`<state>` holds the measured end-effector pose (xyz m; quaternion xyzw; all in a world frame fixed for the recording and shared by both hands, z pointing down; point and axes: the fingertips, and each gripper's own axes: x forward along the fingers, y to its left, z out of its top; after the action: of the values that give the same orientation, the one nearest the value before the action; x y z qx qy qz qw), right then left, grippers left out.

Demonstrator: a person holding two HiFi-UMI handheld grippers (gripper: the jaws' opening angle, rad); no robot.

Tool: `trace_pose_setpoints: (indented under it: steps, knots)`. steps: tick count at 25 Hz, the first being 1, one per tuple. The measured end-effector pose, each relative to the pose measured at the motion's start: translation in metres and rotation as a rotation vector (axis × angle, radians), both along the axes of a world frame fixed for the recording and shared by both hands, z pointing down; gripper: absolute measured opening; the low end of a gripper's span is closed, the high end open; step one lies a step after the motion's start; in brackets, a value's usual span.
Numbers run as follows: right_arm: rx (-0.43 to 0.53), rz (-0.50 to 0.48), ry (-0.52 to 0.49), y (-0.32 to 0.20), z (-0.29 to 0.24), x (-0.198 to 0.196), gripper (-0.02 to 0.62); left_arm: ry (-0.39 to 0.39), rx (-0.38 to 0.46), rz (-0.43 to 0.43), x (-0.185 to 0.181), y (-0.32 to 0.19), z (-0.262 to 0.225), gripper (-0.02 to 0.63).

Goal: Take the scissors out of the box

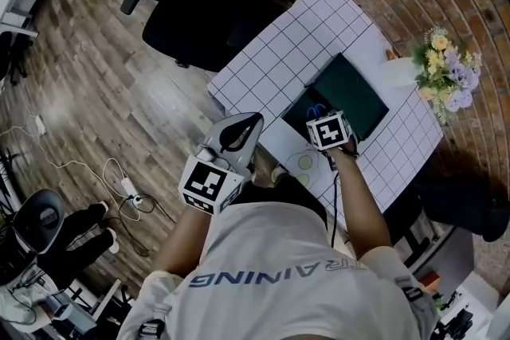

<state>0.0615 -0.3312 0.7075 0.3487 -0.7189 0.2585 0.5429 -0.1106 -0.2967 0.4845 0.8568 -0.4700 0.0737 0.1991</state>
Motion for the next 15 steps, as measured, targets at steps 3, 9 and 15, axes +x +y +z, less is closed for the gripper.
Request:
trace_pose_setpoints:
  steps: [3,9,15]
  knots:
    - [-0.005,-0.017,0.053,0.002,0.006,-0.002,0.138,-0.002,0.001,-0.003,-0.006,0.004,0.002,0.002]
    - [-0.004,-0.019,0.110,0.000,0.018,0.001,0.133,0.013,0.007,-0.001,-0.014,0.009,0.003,0.003]
    - [-0.025,-0.008,0.065,0.001,0.021,0.000,0.115,0.032,0.013,0.011,-0.013,0.008,0.003,0.003]
